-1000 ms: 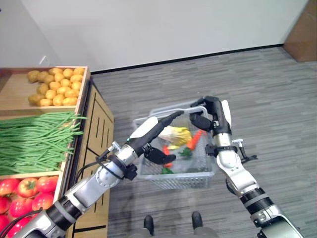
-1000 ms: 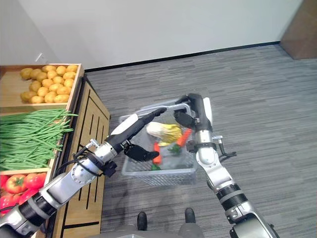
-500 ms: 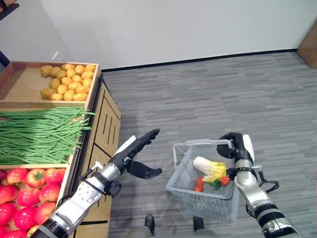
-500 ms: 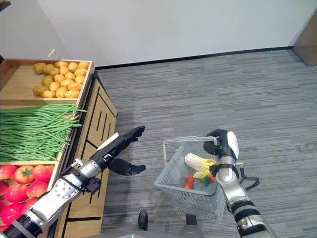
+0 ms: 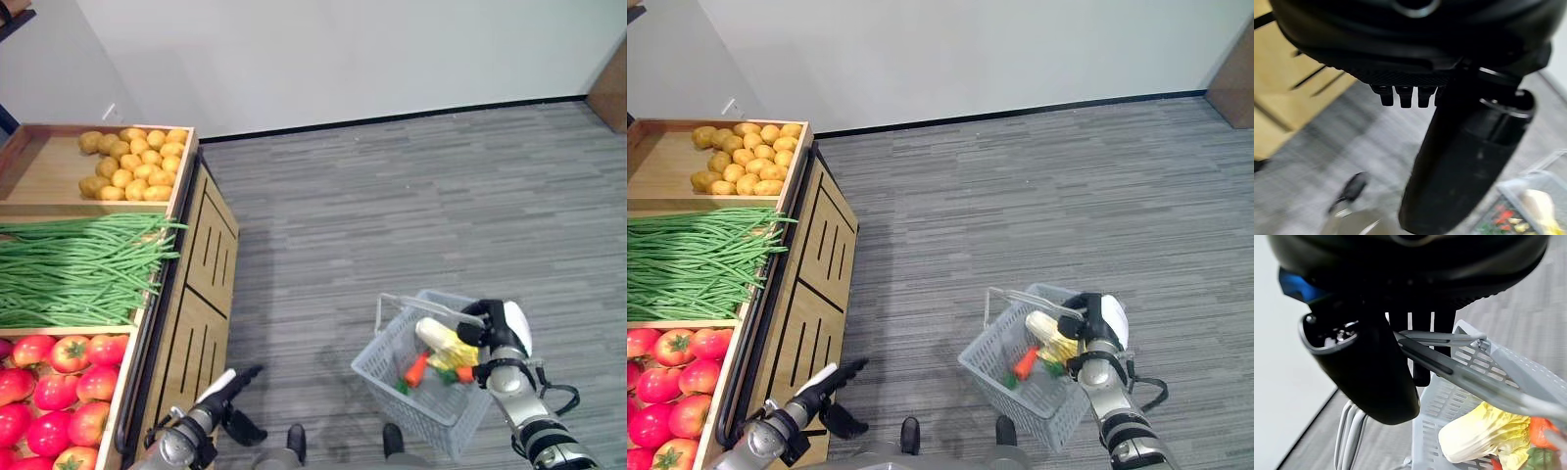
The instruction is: Get the vegetables into the basket
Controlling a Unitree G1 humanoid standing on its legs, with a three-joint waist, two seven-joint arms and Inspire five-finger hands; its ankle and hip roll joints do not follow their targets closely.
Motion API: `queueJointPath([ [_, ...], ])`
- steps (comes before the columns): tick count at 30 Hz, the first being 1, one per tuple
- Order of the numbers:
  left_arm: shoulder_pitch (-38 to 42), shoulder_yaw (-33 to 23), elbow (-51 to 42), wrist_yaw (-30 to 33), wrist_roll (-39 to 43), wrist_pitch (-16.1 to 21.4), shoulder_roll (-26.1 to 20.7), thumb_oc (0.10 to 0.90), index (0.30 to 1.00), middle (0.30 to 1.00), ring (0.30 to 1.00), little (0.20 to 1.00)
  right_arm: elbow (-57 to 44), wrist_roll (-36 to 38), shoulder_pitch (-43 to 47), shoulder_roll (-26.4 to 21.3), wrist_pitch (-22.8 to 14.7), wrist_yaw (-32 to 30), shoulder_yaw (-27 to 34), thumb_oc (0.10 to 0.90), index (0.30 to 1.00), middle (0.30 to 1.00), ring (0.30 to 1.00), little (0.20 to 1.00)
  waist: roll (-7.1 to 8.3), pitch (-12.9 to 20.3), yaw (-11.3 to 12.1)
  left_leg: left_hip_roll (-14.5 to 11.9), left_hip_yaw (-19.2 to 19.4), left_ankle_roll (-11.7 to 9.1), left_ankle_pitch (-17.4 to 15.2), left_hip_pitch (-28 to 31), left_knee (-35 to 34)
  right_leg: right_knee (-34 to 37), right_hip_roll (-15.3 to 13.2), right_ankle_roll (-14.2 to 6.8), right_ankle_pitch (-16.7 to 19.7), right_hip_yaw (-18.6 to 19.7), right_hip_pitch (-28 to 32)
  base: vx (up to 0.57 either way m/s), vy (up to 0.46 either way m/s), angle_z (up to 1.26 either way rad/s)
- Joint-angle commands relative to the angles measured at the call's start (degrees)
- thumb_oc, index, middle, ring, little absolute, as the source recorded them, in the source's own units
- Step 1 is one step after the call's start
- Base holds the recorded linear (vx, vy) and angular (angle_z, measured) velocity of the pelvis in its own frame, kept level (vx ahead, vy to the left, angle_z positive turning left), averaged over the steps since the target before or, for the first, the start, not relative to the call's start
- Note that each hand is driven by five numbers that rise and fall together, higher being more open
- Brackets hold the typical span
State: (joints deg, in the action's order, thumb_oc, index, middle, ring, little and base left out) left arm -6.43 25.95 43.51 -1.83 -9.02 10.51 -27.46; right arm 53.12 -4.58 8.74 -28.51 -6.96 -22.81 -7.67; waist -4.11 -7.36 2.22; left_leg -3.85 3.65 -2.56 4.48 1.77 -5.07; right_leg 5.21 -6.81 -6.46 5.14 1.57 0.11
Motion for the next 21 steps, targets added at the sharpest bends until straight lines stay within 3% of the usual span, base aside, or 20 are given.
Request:
queueJointPath([
  [1, 4.55, -1.81, 5.12, 4.1, -3.45, 1.47, 0.89, 0.9, 1.0, 1.0, 1.0, 1.0, 0.07, 0.56, 7.56, -5.07, -3.78, -2.28, 1.86, 0.4, 0.3, 0.3, 0.3, 0.3, 2.59, 3.06, 0.74, -0.71, -0.7, -1.98, -0.86, -2.05, 0.07, -0.21, -0.93, -2.55, 0.61, -3.32, -1.47, 0.0, 0.0, 0.0],
  [12, 5.18, -5.94, 20.22, 9.04, -4.53, -2.23, 7.77, 0.9, 1.0, 1.0, 1.0, 1.0, 8.04, 0.3, 12.04, -7.18, -2.36, -2.27, 0.02, 0.4, 0.3, 0.3, 0.3, 0.3, 1.63, 1.86, 1.37, -0.98, -0.84, -2.22, 0.17, -4.13, 0.07, -0.21, -0.62, -2.22, 1.15, -3.28, -3.59, -0.01, -0.007, -0.01],
  [16, 4.44, -6.9, 21.34, 9.65, -3.9, -2.45, 8.73, 0.9, 1.0, 1.0, 1.0, 1.0, 9.61, 0.75, 12.1, -7.58, -1.99, -1.85, 0.4, 0.4, 0.3, 0.3, 0.3, 0.3, 1.38, 1.47, 1.61, -1.01, -0.94, -2.25, 0.34, -4.6, 0.07, -0.21, -0.52, -2.14, 1.25, -3.18, -4.11, 0.0, -0.006, -0.01],
  [17, 4.1, -7.03, 21.26, 9.68, -3.62, -2.52, 8.93, 0.9, 1.0, 1.0, 1.0, 1.0, 9.87, 0.83, 12.06, -7.61, -1.9, -2.0, 0.58, 0.51, 0.454, 0.454, 0.454, 0.454, 1.3, 1.32, 1.63, -1.03, -0.94, -2.24, 0.4, -4.7, 0.07, -0.21, -0.54, -2.13, 1.28, -3.2, -4.2, 0.0, 0.0, 0.0],
  [18, 4.09, -7.03, 21.25, 9.68, -3.62, -2.52, 8.93, 0.9, 1.0, 1.0, 1.0, 1.0, 9.88, 0.83, 12.07, -7.61, -1.9, -2.0, 0.57, 0.549, 0.509, 0.509, 0.509, 0.509, 1.29, 1.33, 1.62, -1.03, -0.94, -2.24, 0.4, -4.71, 0.07, -0.21, -0.54, -2.13, 1.28, -3.21, -4.21, 0.0, 0.0, 0.0],
  [19, 3.98, -7.11, 21.33, 9.72, -3.51, -2.56, 9.08, 0.9, 1.0, 1.0, 1.0, 1.0, 10.61, 1.08, 12.22, -7.57, -1.85, -1.97, 0.6, 0.647, 0.646, 0.646, 0.646, 0.646, 1.19, 1.17, 1.65, -1.0, -0.96, -2.22, 0.46, -4.81, 0.07, -0.21, -0.56, -2.13, 1.35, -3.23, -4.36, 0.0, 0.0, 0.0],
  [20, 3.74, -7.71, 21.55, 9.92, -2.76, -2.72, 9.49, 0.9, 1.0, 1.0, 1.0, 1.0, 10.35, 1.05, 11.9, -7.56, -1.83, -2.03, 0.81, 0.825, 0.896, 0.896, 0.896, 0.896, 1.13, 0.87, 1.64, -1.0, -0.95, -2.26, 0.55, -5.03, 0.07, -0.21, -0.54, -2.12, 1.45, -3.19, -4.66, 0.0, 0.0, 0.0],
  [21, 3.72, -7.94, 21.94, 10.03, -2.47, -2.81, 9.71, 0.9, 1.0, 1.0, 1.0, 1.0, 10.42, 1.21, 11.79, -7.4, -1.82, -2.05, 0.96, 0.9, 1.0, 1.0, 1.0, 1.0, 1.13, 0.8, 1.61, -1.03, -0.97, -2.26, 0.57, -5.09, 0.07, -0.21, -0.54, -2.12, 1.47, -3.19, -4.75, 0.0, 0.0, 0.0],
])
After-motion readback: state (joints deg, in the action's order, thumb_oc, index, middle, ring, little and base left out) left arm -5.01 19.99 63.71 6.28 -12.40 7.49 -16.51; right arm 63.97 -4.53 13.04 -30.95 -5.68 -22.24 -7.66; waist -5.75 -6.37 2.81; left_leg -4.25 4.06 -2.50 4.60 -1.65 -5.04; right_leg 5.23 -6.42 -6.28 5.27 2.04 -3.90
